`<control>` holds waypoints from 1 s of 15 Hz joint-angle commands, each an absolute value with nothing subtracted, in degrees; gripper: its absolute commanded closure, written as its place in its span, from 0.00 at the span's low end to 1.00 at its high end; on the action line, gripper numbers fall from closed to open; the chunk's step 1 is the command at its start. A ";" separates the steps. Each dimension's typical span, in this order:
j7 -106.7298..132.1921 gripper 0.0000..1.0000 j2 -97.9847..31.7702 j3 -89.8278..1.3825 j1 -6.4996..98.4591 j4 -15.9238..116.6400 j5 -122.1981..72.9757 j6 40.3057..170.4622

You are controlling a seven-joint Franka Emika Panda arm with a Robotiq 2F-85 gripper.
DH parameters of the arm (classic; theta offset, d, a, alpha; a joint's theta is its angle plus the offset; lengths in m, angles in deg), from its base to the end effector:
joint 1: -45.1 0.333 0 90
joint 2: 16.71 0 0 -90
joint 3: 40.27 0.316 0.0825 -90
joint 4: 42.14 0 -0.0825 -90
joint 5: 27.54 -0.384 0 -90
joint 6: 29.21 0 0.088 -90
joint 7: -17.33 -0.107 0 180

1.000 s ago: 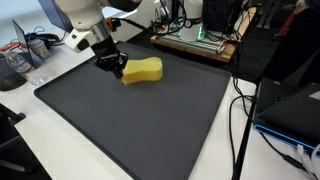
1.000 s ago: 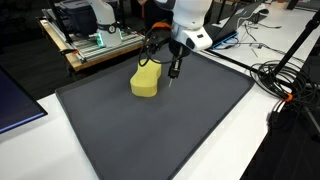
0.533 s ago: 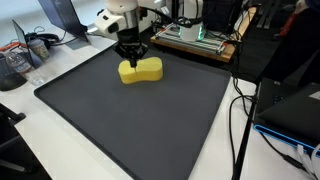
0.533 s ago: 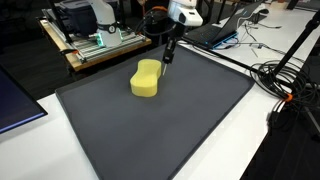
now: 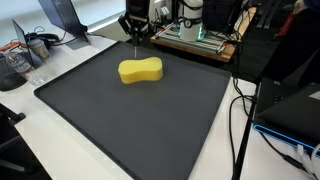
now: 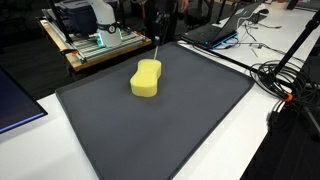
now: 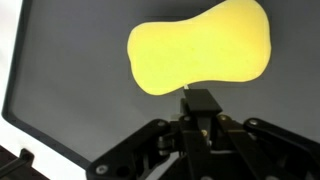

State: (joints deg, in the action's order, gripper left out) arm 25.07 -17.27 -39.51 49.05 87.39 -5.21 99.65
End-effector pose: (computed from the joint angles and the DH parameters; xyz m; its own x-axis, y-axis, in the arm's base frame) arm 0.5186 0.0320 0.3567 0.8949 0.4358 -0.0960 0.4444 -0.8509 0.2802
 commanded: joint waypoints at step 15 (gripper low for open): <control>61.74 0.97 -9.96 -54.56 41.22 98.05 -30.20 113.61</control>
